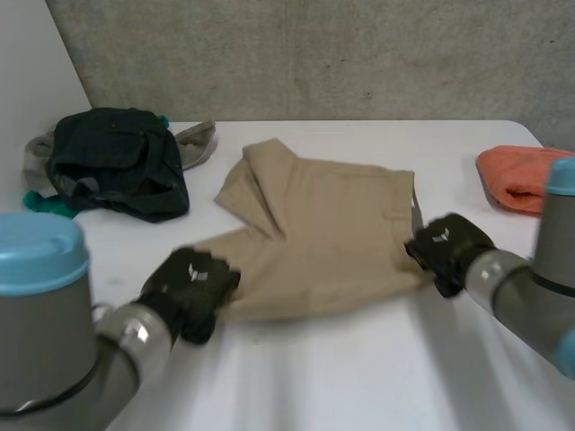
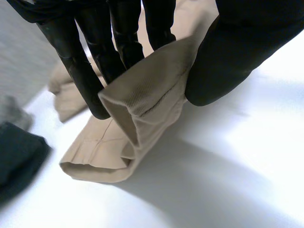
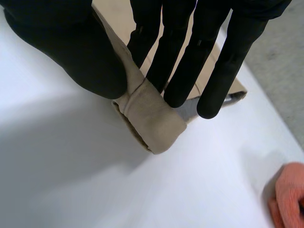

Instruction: Fold the laundry.

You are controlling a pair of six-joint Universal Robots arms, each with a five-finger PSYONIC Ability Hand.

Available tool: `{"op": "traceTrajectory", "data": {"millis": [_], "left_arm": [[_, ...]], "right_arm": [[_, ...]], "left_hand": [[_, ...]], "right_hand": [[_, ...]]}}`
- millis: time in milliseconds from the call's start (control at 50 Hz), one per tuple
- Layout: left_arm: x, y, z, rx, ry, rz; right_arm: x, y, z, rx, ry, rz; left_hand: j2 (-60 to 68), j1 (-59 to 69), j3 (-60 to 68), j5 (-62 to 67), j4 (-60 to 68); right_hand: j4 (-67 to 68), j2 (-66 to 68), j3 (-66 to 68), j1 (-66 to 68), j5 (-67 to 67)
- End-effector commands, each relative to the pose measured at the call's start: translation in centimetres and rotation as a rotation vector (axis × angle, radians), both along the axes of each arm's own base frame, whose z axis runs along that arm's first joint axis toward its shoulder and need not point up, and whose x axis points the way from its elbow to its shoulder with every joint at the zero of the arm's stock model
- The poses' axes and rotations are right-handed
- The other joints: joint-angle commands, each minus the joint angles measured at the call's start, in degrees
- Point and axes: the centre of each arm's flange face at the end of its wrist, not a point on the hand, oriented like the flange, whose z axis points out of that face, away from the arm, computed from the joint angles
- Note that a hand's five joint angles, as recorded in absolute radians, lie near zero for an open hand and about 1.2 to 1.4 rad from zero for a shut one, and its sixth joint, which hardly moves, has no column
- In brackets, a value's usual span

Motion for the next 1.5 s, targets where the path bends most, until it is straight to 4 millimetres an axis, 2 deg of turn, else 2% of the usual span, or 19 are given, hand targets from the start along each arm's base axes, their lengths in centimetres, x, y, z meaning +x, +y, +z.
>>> {"op": "traceTrajectory", "data": {"millis": [20, 100, 180, 220, 240, 300, 360, 460, 620, 760, 860, 1000, 1020, 1040, 1100, 1160, 1260, 1400, 1500], "left_arm": [[2.8, 8.2, 2.6, 0.188, -0.165, -0.122], [3.4, 11.0, 3.3, 0.226, -0.209, -0.191], [2.6, 10.3, 3.1, 0.18, -0.178, -0.194], [2.2, 9.7, 2.9, 0.154, -0.159, -0.19], [1.8, 8.8, 2.7, 0.129, -0.142, -0.174], [1.2, 7.1, 2.7, 0.082, -0.105, -0.143], [0.7, 3.6, 3.4, -0.003, -0.036, -0.073], [-0.2, -2.6, 2.9, -0.132, 0.053, 0.003], [-2.2, -9.4, -0.5, -0.122, 0.129, -0.078], [-3.9, -12.4, -4.0, -0.061, 0.142, -0.155], [-4.4, -14.1, -6.5, -0.021, 0.114, -0.126], [-4.3, -14.6, -7.3, -0.018, 0.086, -0.082], [-4.2, -14.6, -7.3, -0.022, 0.08, -0.069], [-4.2, -14.6, -7.3, -0.023, 0.076, -0.063], [-3.8, -14.5, -6.8, -0.047, 0.049, 0.0], [-2.8, -14.5, -5.1, -0.089, 0.025, 0.09], [-0.6, -12.9, -3.1, -0.118, -0.02, 0.209], [0.1, -10.6, -3.8, -0.077, -0.049, 0.205], [0.2, -10.6, -4.7, -0.058, -0.067, 0.215]], "right_arm": [[-3.9, 6.8, 3.0, 0.082, 0.215, 0.051], [-5.2, 9.2, 3.6, 0.119, 0.282, 0.086], [-4.9, 9.9, 3.4, 0.12, 0.251, 0.113], [-4.7, 9.7, 3.1, 0.11, 0.206, 0.117], [-4.5, 9.6, 3.1, 0.102, 0.189, 0.117], [-4.2, 8.5, 2.4, 0.081, 0.144, 0.092], [-4.0, 7.7, 1.9, 0.062, 0.118, 0.075], [-3.9, 7.3, 1.7, 0.053, 0.099, 0.063], [-3.9, 7.5, 1.3, 0.073, 0.084, 0.057], [-3.8, 7.1, 0.9, 0.057, 0.083, 0.052], [-3.8, 7.0, 0.7, 0.049, 0.081, 0.053], [-3.9, 6.8, 0.4, 0.057, 0.082, 0.047], [-3.9, 6.8, 0.4, 0.059, 0.082, 0.045], [-3.9, 6.7, 0.4, 0.057, 0.082, 0.045], [-3.9, 6.6, 0.4, 0.047, 0.08, 0.045], [-3.7, 6.6, 0.5, 0.039, 0.079, 0.051], [-3.6, 6.2, 0.9, 0.022, 0.062, 0.045], [-2.4, 5.9, 1.4, 0.041, -0.029, 0.033], [-1.9, 5.6, 1.4, 0.046, -0.038, 0.034]], "left_hand": [[11.3, 12.9, 11.7, 12.8, 11.2], [11.3, 12.9, 11.7, 12.8, 11.2], [8.5, 10.1, 8.8, 10.0, 8.4], [-22.6, -21.1, -22.3, -21.1, -22.7], [-49.6, -48.1, -49.3, -48.1, -49.7], [-49.0, -47.5, -48.7, -47.6, -49.1], [-48.0, -46.5, -47.7, -46.6, -48.1], [-44.3, -42.8, -44.0, -42.9, -44.5], [-42.0, -40.4, -41.6, -40.5, -42.1], [-36.1, -34.6, -35.8, -34.6, -36.2], [-24.5, -23.0, -24.2, -23.0, -24.6], [-3.5, -2.0, -3.2, -2.0, -3.6], [9.6, 11.1, 9.9, 11.0, 9.4], [11.3, 12.8, 11.6, 12.8, 11.2], [11.3, 12.9, 11.7, 12.8, 11.2], [11.3, 12.9, 11.7, 12.8, 11.2], [11.3, 12.9, 11.7, 12.8, 11.2], [11.3, 12.9, 11.7, 12.8, 11.2], [11.3, 12.9, 11.7, 12.8, 11.2]], "right_hand": [[11.1, 12.2, 11.4, 16.4, 11.7], [11.1, 12.2, 11.4, 16.4, 11.7], [11.1, 12.2, 11.4, 16.4, 11.7], [11.1, 12.2, 11.4, 16.4, 11.7], [11.1, 12.2, 11.4, 16.4, 11.7], [11.1, 12.2, 11.4, 16.4, 11.7], [11.1, 12.2, 11.4, 16.4, 11.7], [11.1, 12.2, 11.4, 16.4, 11.7], [11.1, 12.2, 11.4, 16.4, 11.7], [11.1, 12.2, 11.4, 16.4, 11.7], [11.1, 12.2, 11.4, 16.4, 11.7], [11.1, 12.2, 11.4, 16.4, 11.7], [11.1, 12.2, 11.4, 16.4, 11.7], [11.1, 12.2, 11.4, 16.4, 11.7], [11.1, 12.2, 11.4, 16.4, 11.7], [11.1, 12.2, 11.4, 16.4, 11.7], [11.1, 12.2, 11.4, 16.4, 11.7], [11.1, 12.2, 11.4, 16.4, 11.7], [11.1, 12.2, 11.4, 16.4, 11.7]]}}
